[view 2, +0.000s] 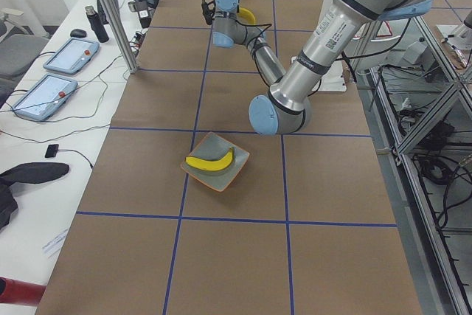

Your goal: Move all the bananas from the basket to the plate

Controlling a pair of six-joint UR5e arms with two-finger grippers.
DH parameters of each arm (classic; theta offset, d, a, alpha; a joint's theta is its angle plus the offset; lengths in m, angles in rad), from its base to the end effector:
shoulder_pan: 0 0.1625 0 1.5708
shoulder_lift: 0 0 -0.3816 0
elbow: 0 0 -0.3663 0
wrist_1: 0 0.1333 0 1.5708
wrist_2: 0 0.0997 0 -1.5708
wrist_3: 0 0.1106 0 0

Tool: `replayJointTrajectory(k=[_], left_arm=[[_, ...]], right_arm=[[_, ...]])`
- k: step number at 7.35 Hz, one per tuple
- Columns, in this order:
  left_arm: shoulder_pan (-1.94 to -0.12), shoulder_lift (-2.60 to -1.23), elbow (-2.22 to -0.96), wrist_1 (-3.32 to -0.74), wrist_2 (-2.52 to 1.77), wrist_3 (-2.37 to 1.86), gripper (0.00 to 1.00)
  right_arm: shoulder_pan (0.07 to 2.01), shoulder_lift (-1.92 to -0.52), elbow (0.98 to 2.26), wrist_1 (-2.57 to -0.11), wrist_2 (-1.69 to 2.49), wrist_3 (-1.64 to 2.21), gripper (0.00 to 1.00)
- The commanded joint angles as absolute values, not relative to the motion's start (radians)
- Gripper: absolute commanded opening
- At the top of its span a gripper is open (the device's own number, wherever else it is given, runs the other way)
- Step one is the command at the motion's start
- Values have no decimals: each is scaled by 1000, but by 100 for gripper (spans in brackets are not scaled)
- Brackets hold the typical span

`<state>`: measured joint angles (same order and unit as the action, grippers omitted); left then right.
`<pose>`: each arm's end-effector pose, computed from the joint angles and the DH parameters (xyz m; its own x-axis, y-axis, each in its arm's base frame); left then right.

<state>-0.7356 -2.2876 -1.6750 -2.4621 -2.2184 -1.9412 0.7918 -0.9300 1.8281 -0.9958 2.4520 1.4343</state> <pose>0.3806 -0.4343 0.0710 -0.1309 -0.2709 -0.9537 0.0482 0.9591 -0.2791 -0.3425 -0.4152 0.0895 0.0561 -0.0664 0.9962 0.0952 0.9936 0.0609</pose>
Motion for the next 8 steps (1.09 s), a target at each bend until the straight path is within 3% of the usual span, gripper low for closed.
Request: replayJointTrajectory(k=[1,5,8], left_arm=[[-733,-2287,-1675,-2461,-2220,-1942,0],[-758,-2241,-1689,-2467,-2230,-1925,0],[-892,-2045,-1758,-2471,-2365,-1836,0]], right_arm=[[795,-933,1829,-977,2457,1436,100],[866,-1032,1839,-893,2535,1437,100],[995,-1187,1842,-803,2609,1424,100]])
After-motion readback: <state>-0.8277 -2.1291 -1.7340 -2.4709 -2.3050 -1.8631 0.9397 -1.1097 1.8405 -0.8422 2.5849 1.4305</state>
